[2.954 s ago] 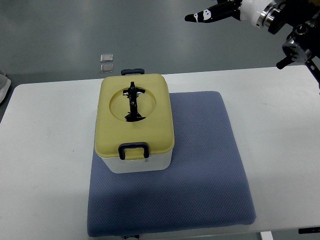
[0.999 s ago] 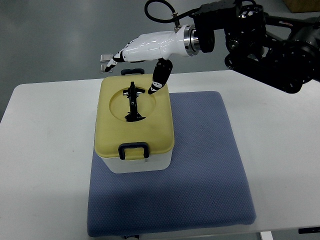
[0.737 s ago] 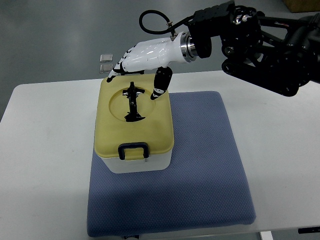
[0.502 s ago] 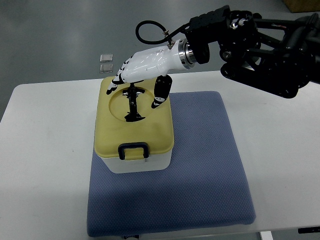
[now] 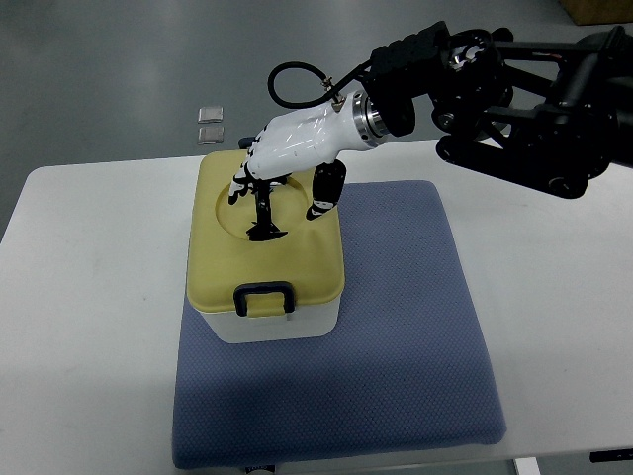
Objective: Open white storage box with right hand
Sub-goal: 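Lower the right hand onto the black handle and close fingers around it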
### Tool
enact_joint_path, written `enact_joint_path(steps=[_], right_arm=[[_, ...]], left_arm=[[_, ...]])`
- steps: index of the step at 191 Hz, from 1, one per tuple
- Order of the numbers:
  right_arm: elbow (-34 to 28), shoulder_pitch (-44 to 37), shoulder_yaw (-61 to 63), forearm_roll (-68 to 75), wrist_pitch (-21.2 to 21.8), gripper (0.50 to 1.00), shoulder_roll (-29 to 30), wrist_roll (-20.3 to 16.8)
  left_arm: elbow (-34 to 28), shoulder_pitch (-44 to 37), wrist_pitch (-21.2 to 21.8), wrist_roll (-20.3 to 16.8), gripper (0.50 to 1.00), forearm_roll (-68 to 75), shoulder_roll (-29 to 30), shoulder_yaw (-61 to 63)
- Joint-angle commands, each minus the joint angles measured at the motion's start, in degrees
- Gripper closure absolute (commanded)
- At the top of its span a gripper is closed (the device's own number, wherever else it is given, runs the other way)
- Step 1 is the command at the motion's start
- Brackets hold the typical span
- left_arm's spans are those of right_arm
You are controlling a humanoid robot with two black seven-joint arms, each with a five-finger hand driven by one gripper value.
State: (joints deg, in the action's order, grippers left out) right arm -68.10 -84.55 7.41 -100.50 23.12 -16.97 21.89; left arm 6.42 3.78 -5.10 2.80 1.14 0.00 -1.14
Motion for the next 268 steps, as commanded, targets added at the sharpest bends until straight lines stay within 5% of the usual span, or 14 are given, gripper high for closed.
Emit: enact_joint_path(steps=[1, 187, 268], right_arm=[[0.1, -0.1, 0.1, -3.3, -0.3, 0.679, 0.0, 0.1], [-4.3, -0.7, 0.0, -12.1, -4.1, 0.742, 0.6, 1.2], [-4.3, -0.8, 0.0, -15.2, -4.7, 1.0, 0.8, 1.1]], left_arm=[[0.0, 0.0, 0.0, -0.1, 0.5, 0.0, 0.0, 0.0], [0.0, 0.0, 0.0, 0.0, 0.5, 0.0, 0.0, 0.0], [0.0, 0.0, 0.0, -0.1, 0.5, 0.0, 0.0, 0.0]])
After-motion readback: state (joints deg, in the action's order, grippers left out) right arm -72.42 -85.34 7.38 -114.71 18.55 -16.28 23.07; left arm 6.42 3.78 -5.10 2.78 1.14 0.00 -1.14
